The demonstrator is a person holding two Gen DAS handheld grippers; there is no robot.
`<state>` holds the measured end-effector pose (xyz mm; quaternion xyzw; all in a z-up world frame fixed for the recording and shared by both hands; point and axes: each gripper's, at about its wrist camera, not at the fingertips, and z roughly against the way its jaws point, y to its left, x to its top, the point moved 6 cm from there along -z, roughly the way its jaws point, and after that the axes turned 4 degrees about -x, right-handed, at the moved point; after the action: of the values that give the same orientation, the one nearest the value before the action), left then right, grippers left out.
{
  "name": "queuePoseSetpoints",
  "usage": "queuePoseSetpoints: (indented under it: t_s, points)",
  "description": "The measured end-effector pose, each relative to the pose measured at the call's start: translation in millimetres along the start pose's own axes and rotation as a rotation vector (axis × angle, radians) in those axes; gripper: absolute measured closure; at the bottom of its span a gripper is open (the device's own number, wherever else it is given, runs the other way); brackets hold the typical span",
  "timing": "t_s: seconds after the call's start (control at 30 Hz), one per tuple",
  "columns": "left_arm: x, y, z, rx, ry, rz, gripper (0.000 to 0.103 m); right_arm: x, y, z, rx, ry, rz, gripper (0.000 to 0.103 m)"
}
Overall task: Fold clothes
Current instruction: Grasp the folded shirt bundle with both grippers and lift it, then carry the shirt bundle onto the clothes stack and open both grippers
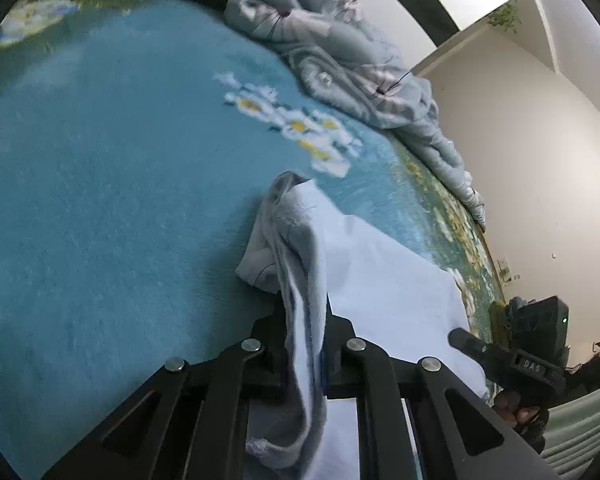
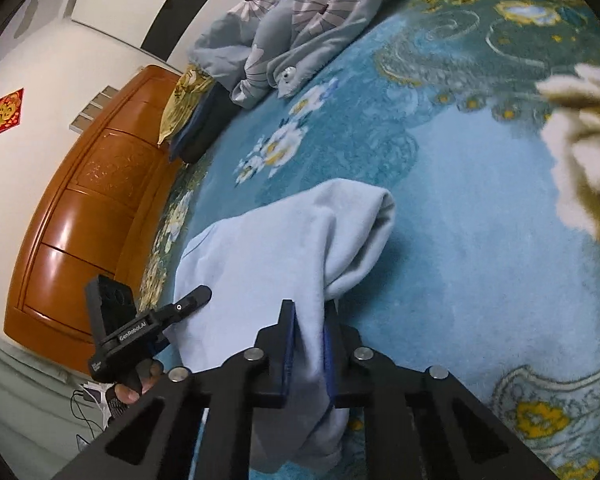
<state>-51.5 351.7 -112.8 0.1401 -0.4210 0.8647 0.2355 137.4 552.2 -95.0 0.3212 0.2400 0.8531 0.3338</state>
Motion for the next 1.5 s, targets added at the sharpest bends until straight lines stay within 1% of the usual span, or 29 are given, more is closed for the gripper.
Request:
queuePoseSetpoints:
  t_s: [0.13, 0.23, 0.4, 0.53, 0.73, 0.93, 1.03, 1.13, 1.27, 1.33, 1.43, 1.5]
  points:
    - [-8.2, -37.3, 25.3, -0.018, -0.025, -0.065, 0.092, 2.0, 24.9, 32.0, -0.022, -0.016, 0.100, 0.092]
    - [-18.5, -63.5, 36.3, -0.018, -0.021, -0.117, 0.092, -1.8, 35.1, 63.1, -0.038, -0.036, 0.160, 0.092]
    - [-36.1, -109.6, 40.4, -0.042, -0.007, -0.180, 0.092, -10.2, 31.0, 113.4, -0.068, -0.071, 0.199, 0.092]
    - [-49.9, -148.3, 33.3, -0.055, 0.018, -0.217, 0.092, -15.2, 19.3, 154.0, -0.089, -0.094, 0.225, 0.092]
    - [-69.7, -216.2, 17.0, -0.057, 0.037, -0.327, 0.092, -14.0, -12.6, 214.6, -0.130, -0.142, 0.243, 0.092]
    - [-77.2, -280.9, -3.8, -0.073, 0.056, -0.423, 0.092, -7.6, -40.9, 268.7, -0.192, -0.191, 0.263, 0.092]
    - [-81.0, -316.2, -13.3, -0.096, 0.060, -0.471, 0.092, -0.3, -56.4, 296.1, -0.221, -0.216, 0.260, 0.092]
    - [-83.0, -344.4, -24.6, -0.119, 0.070, -0.503, 0.092, 9.4, -70.2, 322.6, -0.251, -0.236, 0.264, 0.092]
    - [-85.1, -393.7, -45.4, -0.161, 0.079, -0.544, 0.092, 25.0, -90.3, 360.0, -0.293, -0.263, 0.254, 0.092]
    - [-87.0, -421.4, -58.6, -0.186, 0.088, -0.572, 0.092, 35.0, -107.0, 383.1, -0.343, -0.271, 0.237, 0.092]
    - [-92.1, -461.8, -79.7, -0.220, 0.104, -0.605, 0.092, 47.3, -128.8, 414.1, -0.388, -0.285, 0.222, 0.092]
    - [-96.4, -486.0, -92.8, -0.229, 0.113, -0.629, 0.092, 57.5, -144.7, 438.1, -0.422, -0.291, 0.215, 0.092]
